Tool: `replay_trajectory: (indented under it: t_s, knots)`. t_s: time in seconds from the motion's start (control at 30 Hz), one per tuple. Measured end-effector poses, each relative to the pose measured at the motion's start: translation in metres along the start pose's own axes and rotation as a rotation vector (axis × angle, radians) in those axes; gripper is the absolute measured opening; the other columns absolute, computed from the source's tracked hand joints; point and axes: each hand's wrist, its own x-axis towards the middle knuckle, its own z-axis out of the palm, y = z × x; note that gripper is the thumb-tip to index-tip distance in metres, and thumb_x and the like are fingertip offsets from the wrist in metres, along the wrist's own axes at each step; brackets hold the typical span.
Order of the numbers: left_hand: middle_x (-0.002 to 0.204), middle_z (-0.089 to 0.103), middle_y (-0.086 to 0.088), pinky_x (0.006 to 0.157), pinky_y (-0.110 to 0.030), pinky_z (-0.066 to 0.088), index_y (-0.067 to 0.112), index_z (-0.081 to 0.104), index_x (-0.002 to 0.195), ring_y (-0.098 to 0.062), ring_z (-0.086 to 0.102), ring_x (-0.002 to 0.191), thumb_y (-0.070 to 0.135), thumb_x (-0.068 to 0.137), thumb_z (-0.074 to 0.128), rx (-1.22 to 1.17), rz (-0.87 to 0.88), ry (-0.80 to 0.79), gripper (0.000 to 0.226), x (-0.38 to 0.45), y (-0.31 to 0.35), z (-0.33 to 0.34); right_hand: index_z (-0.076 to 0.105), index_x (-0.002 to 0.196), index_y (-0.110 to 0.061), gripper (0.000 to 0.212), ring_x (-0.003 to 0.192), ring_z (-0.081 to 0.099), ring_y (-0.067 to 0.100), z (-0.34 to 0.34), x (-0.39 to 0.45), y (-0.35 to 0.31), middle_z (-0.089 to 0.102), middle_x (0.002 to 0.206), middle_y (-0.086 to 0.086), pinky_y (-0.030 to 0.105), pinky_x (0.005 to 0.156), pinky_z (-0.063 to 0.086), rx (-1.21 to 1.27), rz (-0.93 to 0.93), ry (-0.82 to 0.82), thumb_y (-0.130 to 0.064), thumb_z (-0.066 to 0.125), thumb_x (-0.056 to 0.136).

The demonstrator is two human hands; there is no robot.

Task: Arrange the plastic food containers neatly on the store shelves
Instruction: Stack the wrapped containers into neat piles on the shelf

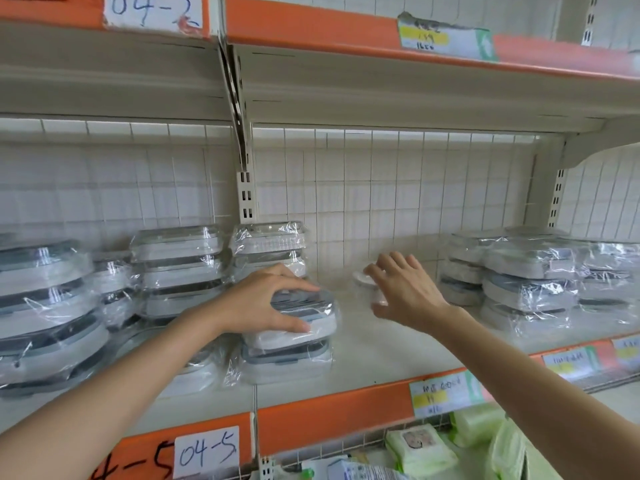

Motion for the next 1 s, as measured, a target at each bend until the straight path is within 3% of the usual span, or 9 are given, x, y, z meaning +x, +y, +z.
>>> replay_trajectory:
  t_s: [0.1, 0.17, 0.23, 0.37, 0.47, 0.67, 0.77, 0.87, 1.0]
  knots:
    - [0.123, 0.049, 0.023, 0.101, -0.021, 0.035, 0.043, 0.055, 0.122, 0.004, 0.045, 0.116, 0.043, 0.074, 0.077, -0.018, 0.022, 0.022, 0.053, -0.014, -0.004, -0.004, 0.063, 0.105, -0.014, 0.058, 0.084, 0.054, 0.022, -0.016, -0.015, -0.017, 0.057, 0.092, 0.002, 0.032, 0.073, 0.041, 0.018, -0.192, 0.075, -0.047, 0.078, 0.059]
    - [0.125, 0.050, 0.023, 0.105, -0.026, 0.035, 0.038, 0.056, 0.121, 0.003, 0.045, 0.118, 0.035, 0.077, 0.076, -0.018, 0.012, 0.015, 0.049, -0.018, -0.005, -0.006, 0.057, 0.118, -0.017, 0.062, 0.099, 0.049, 0.020, -0.015, -0.019, -0.023, 0.052, 0.107, 0.001, 0.032, 0.086, 0.036, 0.089, -0.227, -0.055, -0.052, 0.071, 0.069]
    - [0.127, 0.048, 0.024, 0.105, -0.028, 0.035, 0.040, 0.055, 0.121, 0.003, 0.044, 0.119, 0.032, 0.080, 0.074, -0.015, -0.001, -0.005, 0.047, -0.020, -0.004, -0.006, 0.049, 0.128, -0.026, 0.068, 0.116, 0.037, 0.017, -0.011, -0.020, -0.018, 0.042, 0.124, -0.002, 0.032, 0.098, 0.028, 0.253, -0.144, -0.232, -0.059, 0.068, 0.072]
    - [0.128, 0.046, 0.025, 0.105, -0.027, 0.034, 0.043, 0.053, 0.116, 0.003, 0.043, 0.121, 0.030, 0.081, 0.073, -0.059, -0.024, 0.000, 0.043, -0.022, -0.005, -0.001, 0.027, 0.145, -0.033, 0.096, 0.143, 0.005, 0.024, -0.007, -0.016, 0.001, 0.009, 0.154, -0.003, 0.052, 0.115, 0.015, 0.598, 0.131, -0.536, -0.057, 0.075, 0.066]
    - [0.128, 0.046, 0.024, 0.102, -0.022, 0.033, 0.041, 0.054, 0.116, 0.002, 0.043, 0.122, 0.028, 0.081, 0.072, -0.083, -0.031, 0.020, 0.042, -0.022, -0.006, 0.003, 0.019, 0.148, -0.032, 0.101, 0.140, 0.018, 0.025, 0.001, -0.013, 0.002, 0.021, 0.153, -0.003, 0.049, 0.114, 0.021, 0.647, 0.134, -0.714, -0.050, 0.078, 0.068]
    - [0.136, 0.039, 0.028, 0.106, -0.023, 0.028, 0.052, 0.044, 0.120, 0.005, 0.035, 0.128, 0.037, 0.084, 0.068, -0.053, -0.022, -0.003, 0.046, -0.028, -0.009, 0.006, 0.041, 0.129, -0.030, 0.077, 0.123, 0.038, 0.027, -0.013, -0.005, 0.003, 0.048, 0.128, 0.002, 0.045, 0.098, 0.031, 0.346, 0.339, -0.462, -0.070, 0.065, 0.068]
    - [0.139, 0.039, 0.026, 0.101, -0.019, 0.027, 0.053, 0.042, 0.124, 0.005, 0.036, 0.127, 0.052, 0.080, 0.067, -0.053, -0.062, 0.039, 0.050, -0.030, -0.008, 0.005, 0.043, 0.126, -0.027, 0.076, 0.118, 0.044, 0.029, -0.041, 0.001, 0.004, 0.053, 0.124, 0.007, 0.045, 0.097, 0.036, 0.412, 0.492, -0.264, -0.075, 0.058, 0.069]
    - [0.142, 0.041, 0.015, 0.099, -0.019, 0.034, 0.034, 0.039, 0.138, 0.001, 0.041, 0.123, 0.070, 0.067, 0.061, -0.200, -0.111, 0.169, 0.083, -0.031, 0.000, -0.003, 0.045, 0.129, -0.025, 0.085, 0.106, 0.054, 0.024, -0.073, 0.007, -0.011, 0.058, 0.119, 0.007, 0.041, 0.093, 0.046, 0.727, 0.372, -0.181, -0.075, 0.059, 0.062]
    - [0.135, 0.040, 0.018, 0.093, -0.012, 0.038, 0.029, 0.031, 0.143, 0.004, 0.042, 0.120, 0.083, 0.044, 0.066, -0.416, -0.095, 0.204, 0.118, -0.040, 0.012, -0.038, 0.046, 0.124, -0.029, 0.075, 0.108, 0.048, 0.018, -0.100, 0.025, -0.057, 0.055, 0.119, -0.003, 0.037, 0.095, 0.042, 0.799, 0.118, -0.140, -0.065, 0.070, 0.063]
